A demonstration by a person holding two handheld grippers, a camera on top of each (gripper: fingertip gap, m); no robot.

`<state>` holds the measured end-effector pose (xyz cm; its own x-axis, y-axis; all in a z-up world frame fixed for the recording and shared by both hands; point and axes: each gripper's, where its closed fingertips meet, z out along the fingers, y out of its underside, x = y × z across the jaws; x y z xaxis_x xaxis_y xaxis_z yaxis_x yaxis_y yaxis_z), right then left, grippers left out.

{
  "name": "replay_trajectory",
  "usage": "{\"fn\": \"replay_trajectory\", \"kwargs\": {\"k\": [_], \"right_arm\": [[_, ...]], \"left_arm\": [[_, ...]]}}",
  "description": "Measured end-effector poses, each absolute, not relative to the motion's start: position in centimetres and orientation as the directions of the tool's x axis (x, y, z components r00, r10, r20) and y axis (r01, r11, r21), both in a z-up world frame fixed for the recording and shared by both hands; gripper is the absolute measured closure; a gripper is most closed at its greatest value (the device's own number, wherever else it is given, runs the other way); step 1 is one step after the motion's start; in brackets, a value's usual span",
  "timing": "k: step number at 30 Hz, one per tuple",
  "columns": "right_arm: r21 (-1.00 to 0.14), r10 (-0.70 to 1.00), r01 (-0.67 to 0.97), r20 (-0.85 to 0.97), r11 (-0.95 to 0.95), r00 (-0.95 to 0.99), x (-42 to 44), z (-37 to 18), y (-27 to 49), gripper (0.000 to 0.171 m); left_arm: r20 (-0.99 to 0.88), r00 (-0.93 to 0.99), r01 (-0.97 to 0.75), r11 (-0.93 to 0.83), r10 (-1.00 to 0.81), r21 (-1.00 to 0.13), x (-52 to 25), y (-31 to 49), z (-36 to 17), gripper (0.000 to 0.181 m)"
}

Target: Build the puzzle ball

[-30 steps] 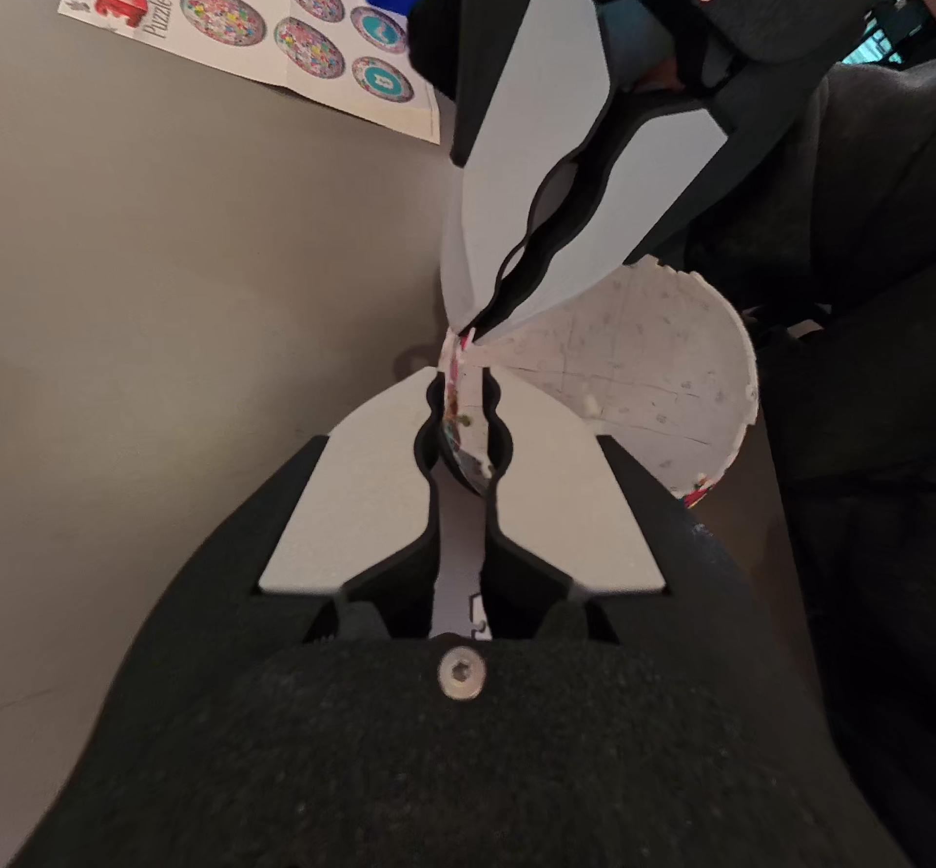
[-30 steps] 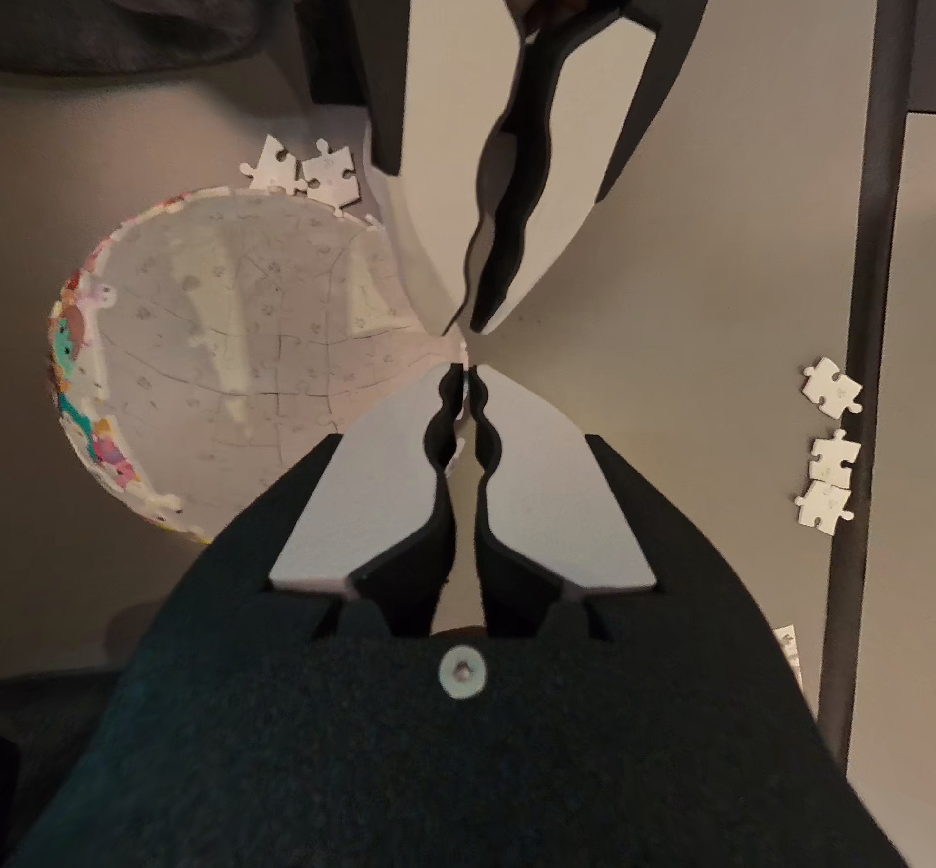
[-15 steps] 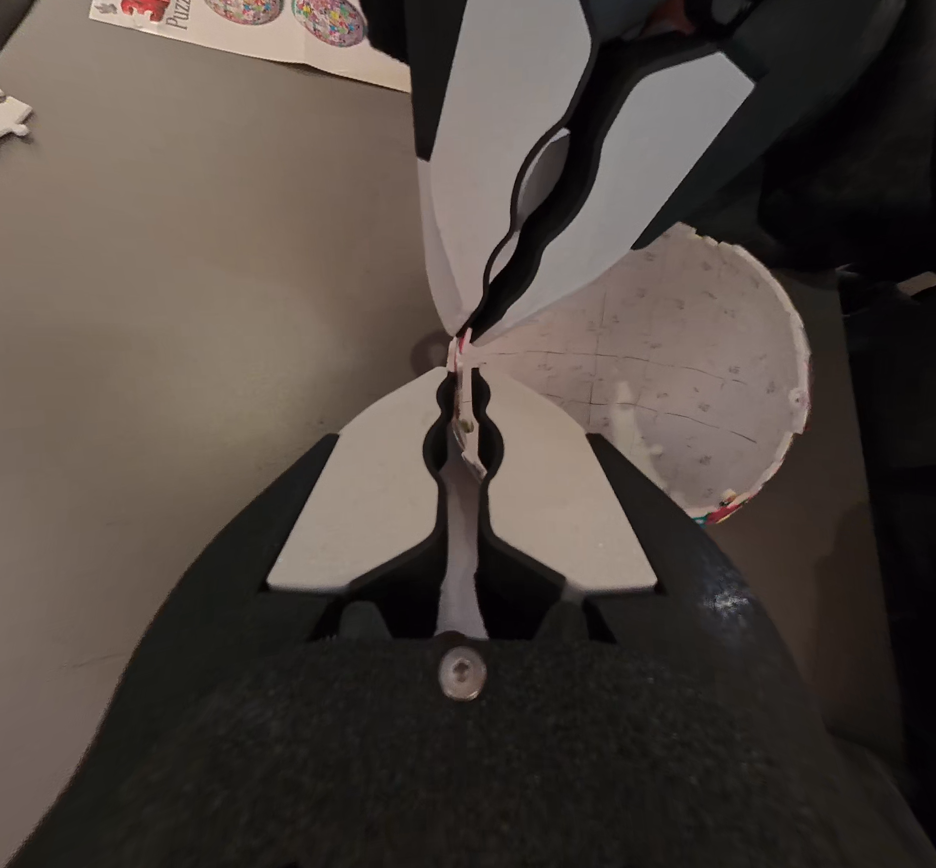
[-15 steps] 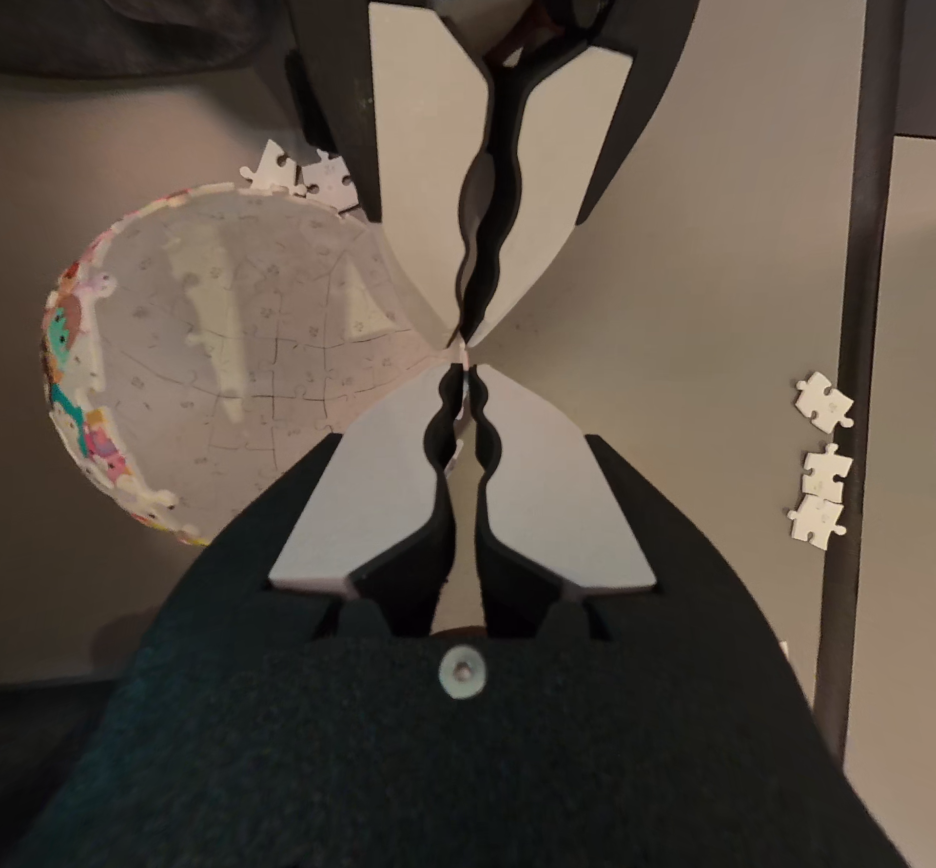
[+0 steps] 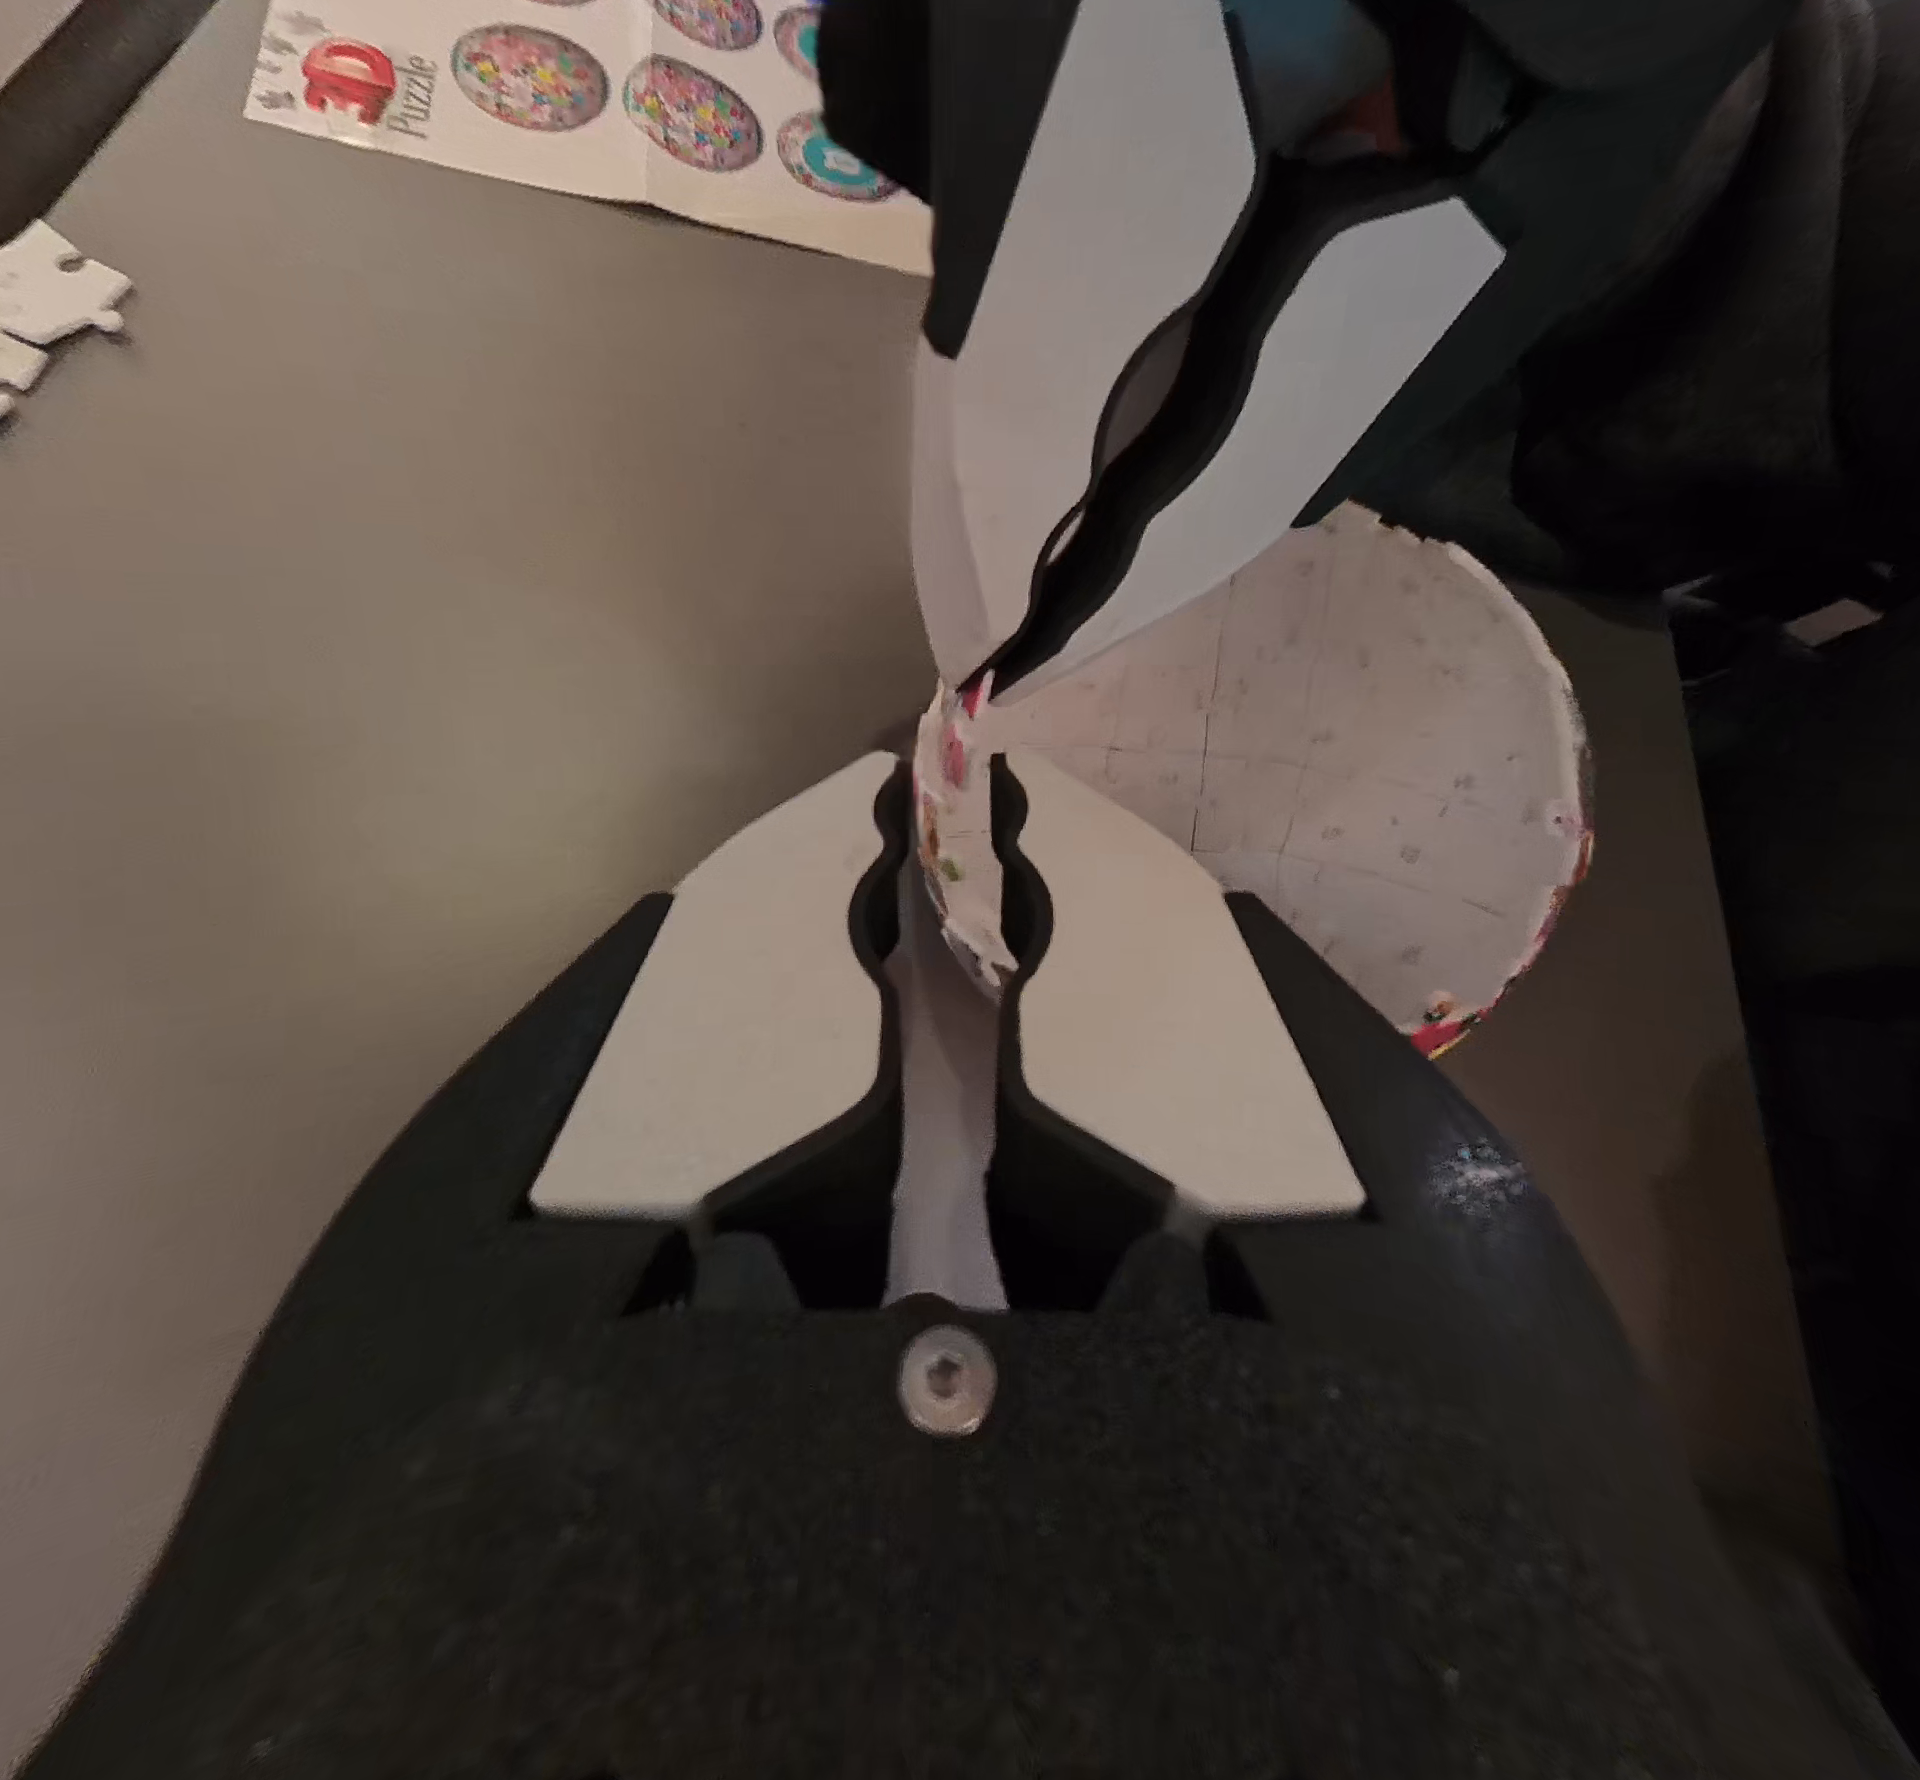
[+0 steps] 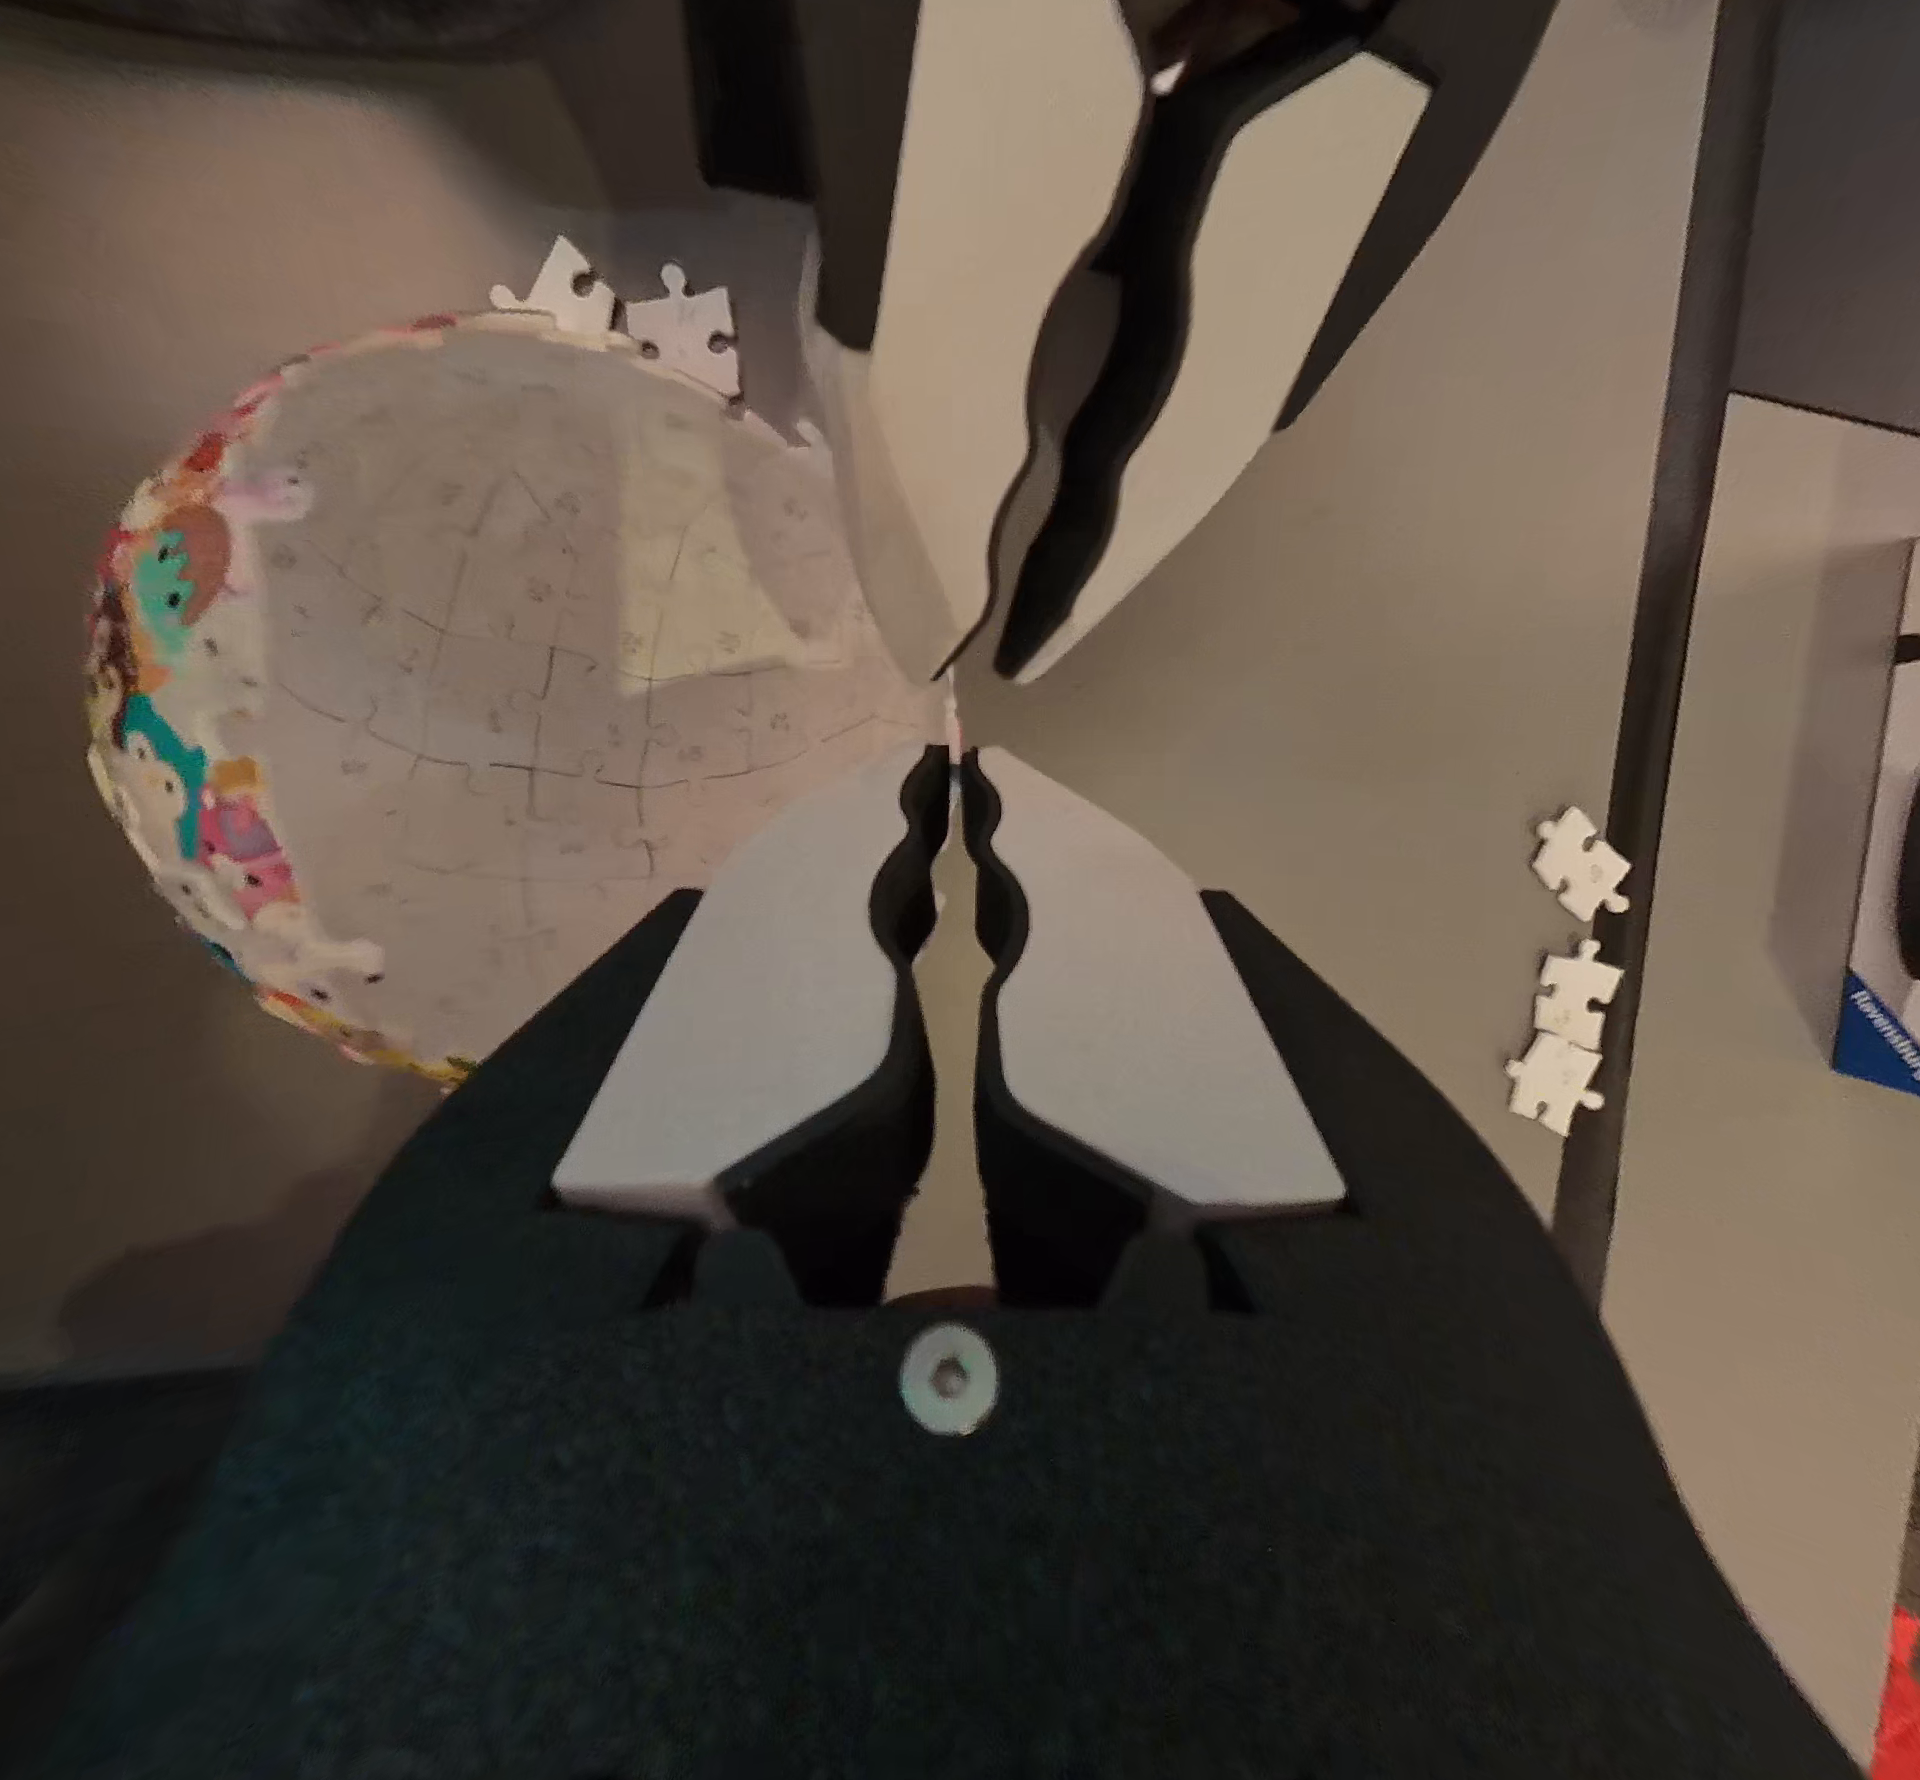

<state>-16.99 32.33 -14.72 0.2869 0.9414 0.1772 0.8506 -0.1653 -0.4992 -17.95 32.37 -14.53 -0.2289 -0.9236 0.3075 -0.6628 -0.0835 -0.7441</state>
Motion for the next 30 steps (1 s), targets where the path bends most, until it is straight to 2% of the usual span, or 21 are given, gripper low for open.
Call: {"fn": "replay_trajectory", "kwargs": {"k": [6, 9, 18, 30], "right_arm": [[-0.520, 0.945, 0.846, 0.202, -0.121, 0.259, -17.2, -14.6, 32.3, 0.169], [-0.511, 0.944, 0.849, 0.197, -0.133, 0.266, -16.9, -15.1, 32.3, 0.169], [-0.519, 0.935, 0.841, 0.198, -0.154, 0.294, -16.9, -15.4, 32.6, 0.169], [-0.520, 0.920, 0.842, 0.243, -0.146, 0.309, -16.8, -15.3, 33.3, 0.169]], "left_arm": [[0.389, -0.175, -0.571, -0.229, -0.905, -0.789, -18.1, 34.8, -13.0, 0.166], [0.440, -0.139, -0.579, -0.288, -0.887, -0.763, -18.3, 35.8, -14.0, 0.166], [0.435, -0.163, -0.680, -0.219, -0.886, -0.700, -17.7, 34.3, -18.5, 0.174], [0.455, -0.216, -0.658, -0.215, -0.864, -0.722, -17.1, 33.6, -18.6, 0.181]]}}
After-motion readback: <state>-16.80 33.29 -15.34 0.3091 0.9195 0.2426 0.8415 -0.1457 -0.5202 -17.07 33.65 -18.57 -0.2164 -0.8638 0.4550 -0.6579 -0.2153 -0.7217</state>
